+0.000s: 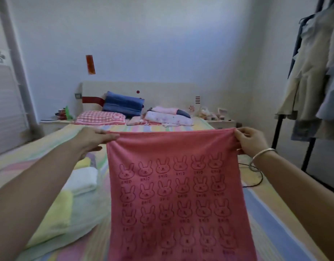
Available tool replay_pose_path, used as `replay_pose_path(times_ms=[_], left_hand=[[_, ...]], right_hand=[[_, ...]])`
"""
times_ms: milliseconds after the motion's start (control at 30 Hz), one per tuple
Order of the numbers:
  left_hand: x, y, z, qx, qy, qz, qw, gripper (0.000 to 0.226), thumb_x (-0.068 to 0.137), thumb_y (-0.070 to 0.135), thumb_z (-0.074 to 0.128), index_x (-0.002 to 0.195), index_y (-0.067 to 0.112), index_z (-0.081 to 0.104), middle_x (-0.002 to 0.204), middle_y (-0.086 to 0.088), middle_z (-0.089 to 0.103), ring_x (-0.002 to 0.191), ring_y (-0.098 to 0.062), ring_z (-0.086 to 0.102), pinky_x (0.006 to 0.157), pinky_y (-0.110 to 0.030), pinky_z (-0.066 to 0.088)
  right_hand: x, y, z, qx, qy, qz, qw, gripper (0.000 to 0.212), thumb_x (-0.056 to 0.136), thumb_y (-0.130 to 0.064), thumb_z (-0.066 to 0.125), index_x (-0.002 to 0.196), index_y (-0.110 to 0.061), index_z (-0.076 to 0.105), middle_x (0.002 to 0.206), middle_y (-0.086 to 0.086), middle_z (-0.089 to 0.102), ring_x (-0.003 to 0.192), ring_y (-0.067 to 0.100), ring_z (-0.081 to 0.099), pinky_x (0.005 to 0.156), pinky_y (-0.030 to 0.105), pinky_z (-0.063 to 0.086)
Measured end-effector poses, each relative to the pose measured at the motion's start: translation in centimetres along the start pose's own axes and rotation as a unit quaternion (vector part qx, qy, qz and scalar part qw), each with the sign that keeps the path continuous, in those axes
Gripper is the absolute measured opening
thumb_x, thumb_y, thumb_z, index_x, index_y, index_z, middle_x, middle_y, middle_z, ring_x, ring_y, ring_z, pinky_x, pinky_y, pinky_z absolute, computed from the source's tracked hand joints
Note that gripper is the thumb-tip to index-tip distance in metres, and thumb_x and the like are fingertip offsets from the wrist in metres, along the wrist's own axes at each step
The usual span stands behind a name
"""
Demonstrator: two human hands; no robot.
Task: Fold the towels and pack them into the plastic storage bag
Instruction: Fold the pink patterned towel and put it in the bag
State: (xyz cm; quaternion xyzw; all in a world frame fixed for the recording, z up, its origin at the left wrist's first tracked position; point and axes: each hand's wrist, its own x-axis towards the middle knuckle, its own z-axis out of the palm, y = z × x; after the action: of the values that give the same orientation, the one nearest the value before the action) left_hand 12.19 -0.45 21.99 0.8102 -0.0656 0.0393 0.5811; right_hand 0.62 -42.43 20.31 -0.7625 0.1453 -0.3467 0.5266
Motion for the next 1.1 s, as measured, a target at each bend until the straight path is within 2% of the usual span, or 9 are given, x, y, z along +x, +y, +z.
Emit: replay_pose_path(times_ms=[167, 267, 367, 600, 667, 767, 867, 967, 1100], left_hand=[[2.0, 3.4, 0.0, -0.089, 0.084, 0.107, 0.987, 0.014, 0.081, 0.022, 0.077, 0.083, 0.015, 0.065, 0.083, 0.0, 0.065, 0.088, -0.015, 0.06, 0.08, -0.03, 0.05], [1.1, 3.4, -0.7, -0.106, 0.063, 0.144, 0.982, 0.009, 0.085, 0.016, 0.072, 0.083, 0.013, 0.064, 0.085, -0.005, 0.064, 0.085, -0.018, 0.061, 0.093, -0.035, 0.051], [-1.5, 1.1, -0.6, -0.11, 0.027, 0.139, 0.984, 0.005, 0.088, 0.011, 0.067, 0.087, 0.012, 0.062, 0.088, -0.005, 0.066, 0.093, -0.019, 0.062, 0.097, -0.031, 0.05], [-13.8, -11.6, 2.1, -0.069, -0.031, 0.102, 0.992, 0.011, 0.085, 0.002, 0.064, 0.084, 0.011, 0.058, 0.065, 0.004, 0.069, 0.061, -0.006, 0.057, 0.059, -0.017, 0.041], [-16.9, -15.3, 2.9, -0.076, -0.049, 0.075, 0.993, 0.012, 0.086, 0.0, 0.065, 0.082, 0.008, 0.057, 0.062, 0.003, 0.069, 0.058, -0.006, 0.057, 0.058, -0.018, 0.042], [-19.6, -18.6, 4.1, -0.087, -0.049, 0.055, 0.994, 0.036, 0.076, 0.032, 0.08, 0.082, 0.006, 0.057, 0.063, 0.003, 0.068, 0.06, -0.003, 0.06, 0.061, -0.012, 0.047], [-19.8, -20.2, 5.1, -0.088, -0.032, 0.05, 0.994, 0.013, 0.088, 0.004, 0.066, 0.083, 0.006, 0.055, 0.061, 0.004, 0.068, 0.06, -0.001, 0.059, 0.062, -0.012, 0.047], [-18.4, -20.4, 6.2, -0.064, 0.003, 0.05, 0.997, 0.008, 0.092, 0.001, 0.059, 0.088, 0.006, 0.054, 0.065, -0.003, 0.067, 0.059, -0.008, 0.058, 0.062, -0.025, 0.049], [-14.7, -20.1, 8.4, 0.046, 0.088, 0.093, 0.991, 0.01, 0.094, 0.017, 0.061, 0.089, 0.018, 0.052, 0.068, -0.007, 0.064, 0.058, -0.017, 0.055, 0.054, -0.028, 0.042]], right_hand=[[1.4, -4.0, 0.9, 0.116, 0.017, -0.06, 0.991, 0.018, 0.1, -0.017, 0.047, 0.088, -0.011, 0.059, 0.084, 0.011, 0.065, 0.06, 0.014, 0.069, 0.054, 0.03, 0.058], [-0.5, -4.4, 0.2, 0.138, 0.018, -0.071, 0.988, 0.015, 0.101, -0.014, 0.045, 0.097, -0.006, 0.057, 0.082, 0.008, 0.061, 0.054, 0.005, 0.065, 0.054, 0.022, 0.057], [-3.8, -2.1, -0.6, 0.145, -0.014, -0.032, 0.989, 0.018, 0.101, -0.014, 0.044, 0.09, -0.011, 0.058, 0.094, 0.017, 0.065, 0.074, 0.023, 0.069, 0.065, 0.032, 0.06], [-16.6, 8.7, -3.5, 0.118, -0.082, 0.052, 0.988, 0.022, 0.1, -0.009, 0.04, 0.1, -0.002, 0.061, 0.09, 0.016, 0.069, 0.079, 0.022, 0.072, 0.06, 0.024, 0.058], [-20.0, 11.7, -4.1, 0.099, -0.091, 0.076, 0.988, 0.022, 0.099, -0.007, 0.042, 0.093, -0.003, 0.063, 0.085, 0.017, 0.07, 0.078, 0.025, 0.071, 0.061, 0.024, 0.058], [-23.2, 14.6, -4.7, 0.072, -0.079, 0.074, 0.992, 0.025, 0.097, -0.002, 0.045, 0.084, -0.007, 0.065, 0.074, 0.011, 0.069, 0.07, 0.024, 0.068, 0.058, 0.02, 0.055], [-23.8, 15.9, -4.6, 0.007, -0.061, 0.047, 0.997, 0.024, 0.095, -0.005, 0.051, 0.08, -0.018, 0.065, 0.073, -0.001, 0.067, 0.072, 0.024, 0.06, 0.059, 0.013, 0.048], [-22.9, 16.3, -3.9, -0.007, -0.053, 0.031, 0.998, 0.024, 0.094, -0.004, 0.052, 0.08, -0.02, 0.064, 0.068, -0.017, 0.067, 0.07, 0.001, 0.059, 0.063, 0.006, 0.044], [-19.6, 17.3, -1.8, -0.009, -0.042, 0.048, 0.998, 0.019, 0.097, -0.012, 0.05, 0.086, -0.016, 0.065, 0.084, -0.003, 0.068, 0.085, 0.014, 0.062, 0.075, 0.024, 0.047]])
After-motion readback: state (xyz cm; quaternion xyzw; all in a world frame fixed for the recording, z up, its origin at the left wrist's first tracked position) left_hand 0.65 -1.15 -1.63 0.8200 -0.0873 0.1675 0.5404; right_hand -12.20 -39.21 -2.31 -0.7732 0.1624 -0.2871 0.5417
